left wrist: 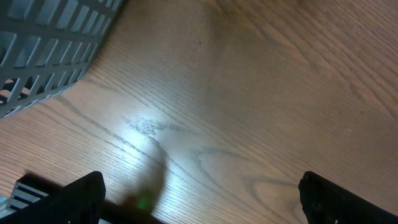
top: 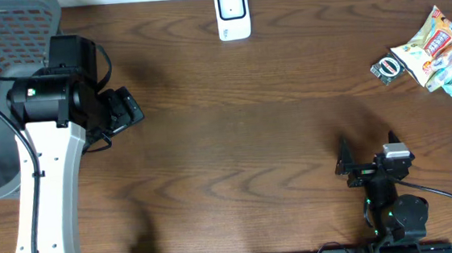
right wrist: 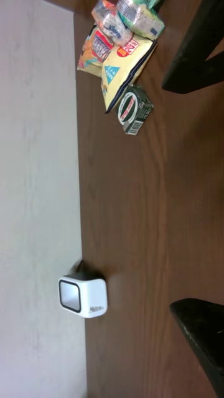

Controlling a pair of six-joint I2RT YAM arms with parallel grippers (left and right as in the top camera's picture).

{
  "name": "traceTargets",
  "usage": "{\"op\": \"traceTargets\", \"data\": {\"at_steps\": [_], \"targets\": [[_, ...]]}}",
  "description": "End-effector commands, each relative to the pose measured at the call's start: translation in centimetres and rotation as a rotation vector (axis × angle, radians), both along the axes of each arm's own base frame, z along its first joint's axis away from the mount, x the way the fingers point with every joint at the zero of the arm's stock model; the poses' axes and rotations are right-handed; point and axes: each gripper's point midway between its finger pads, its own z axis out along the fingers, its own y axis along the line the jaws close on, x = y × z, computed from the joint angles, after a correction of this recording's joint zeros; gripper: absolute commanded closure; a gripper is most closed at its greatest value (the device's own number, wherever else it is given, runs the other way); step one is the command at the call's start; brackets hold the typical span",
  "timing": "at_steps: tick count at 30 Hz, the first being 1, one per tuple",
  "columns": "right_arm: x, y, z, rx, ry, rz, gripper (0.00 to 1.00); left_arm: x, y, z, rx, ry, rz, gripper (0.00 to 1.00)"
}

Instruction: Scan the item barcode

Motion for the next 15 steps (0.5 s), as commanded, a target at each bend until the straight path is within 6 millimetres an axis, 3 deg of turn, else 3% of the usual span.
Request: {"op": "traceTargets", "data": {"at_steps": [1,15], "targets": [[-0.05,0.27,-0.12,-0.036,0.001,0.013,0.01,-0.07,0.13,-0.13,0.004,0.01,0.011,0.02],[-0.04,0.11,-0.09,-0.072,-0.001,0.008,0.01,-0.07,0.12,-0.13,0.004,0.01,0.011,0.02]]}}
